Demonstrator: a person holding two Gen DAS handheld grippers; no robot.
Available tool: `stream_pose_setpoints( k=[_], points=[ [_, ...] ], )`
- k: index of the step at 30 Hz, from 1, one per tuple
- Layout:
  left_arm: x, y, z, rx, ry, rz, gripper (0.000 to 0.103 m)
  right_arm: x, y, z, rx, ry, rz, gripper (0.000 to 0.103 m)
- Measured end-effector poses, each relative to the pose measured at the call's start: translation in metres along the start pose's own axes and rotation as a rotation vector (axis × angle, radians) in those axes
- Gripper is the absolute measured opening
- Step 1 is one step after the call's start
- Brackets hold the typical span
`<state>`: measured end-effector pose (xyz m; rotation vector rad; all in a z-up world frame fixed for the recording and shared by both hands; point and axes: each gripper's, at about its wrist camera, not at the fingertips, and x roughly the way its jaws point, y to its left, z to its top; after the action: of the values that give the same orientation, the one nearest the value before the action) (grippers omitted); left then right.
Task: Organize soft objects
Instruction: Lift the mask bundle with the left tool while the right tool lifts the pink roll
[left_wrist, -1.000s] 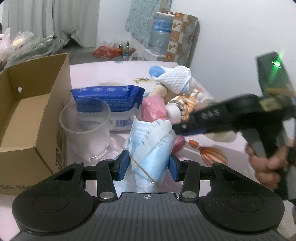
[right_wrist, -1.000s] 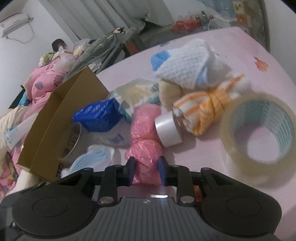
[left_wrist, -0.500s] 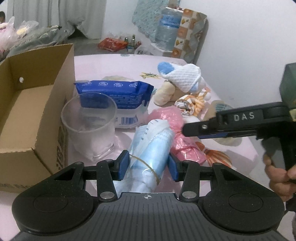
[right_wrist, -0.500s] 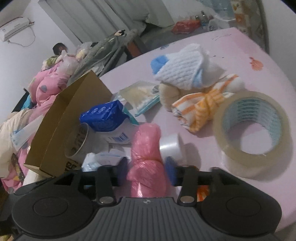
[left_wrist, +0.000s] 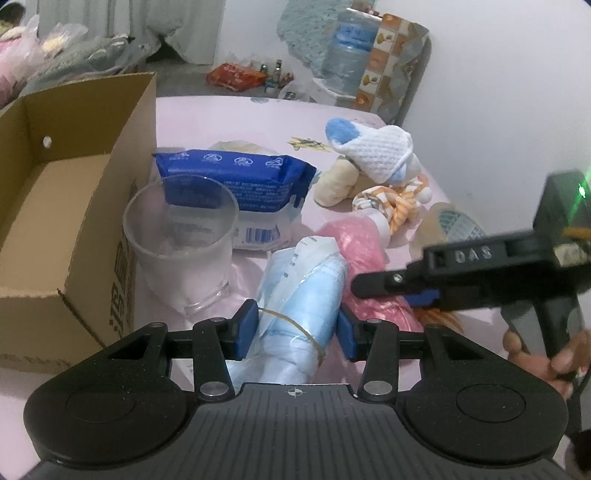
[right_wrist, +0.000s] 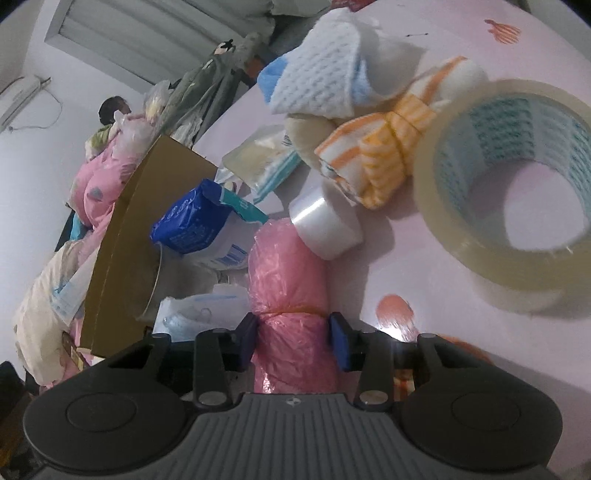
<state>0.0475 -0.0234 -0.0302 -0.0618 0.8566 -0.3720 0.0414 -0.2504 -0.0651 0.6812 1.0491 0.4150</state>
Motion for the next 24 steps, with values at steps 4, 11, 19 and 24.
stream_pose_setpoints(
  k=[4, 11, 19, 24],
  points=[
    [-0.003, 0.0, 0.0, -0.03, 0.017, -0.014, 0.044, -0.005, -0.006, -0.011, 0.045, 0.03, 0.047, 0.053],
    [-0.008, -0.001, -0.002, -0.075, 0.047, -0.048, 0.044, -0.012, -0.012, -0.03, 0.087, 0.035, 0.095, 0.053],
    [-0.009, 0.002, -0.006, -0.128, 0.069, -0.08, 0.045, -0.015, -0.019, -0.041, 0.141, 0.044, 0.144, 0.053],
    [-0.007, 0.001, -0.006, -0.122, 0.081, -0.094, 0.051, -0.011, -0.018, -0.043, 0.148, 0.056, 0.16, 0.053]
  ],
)
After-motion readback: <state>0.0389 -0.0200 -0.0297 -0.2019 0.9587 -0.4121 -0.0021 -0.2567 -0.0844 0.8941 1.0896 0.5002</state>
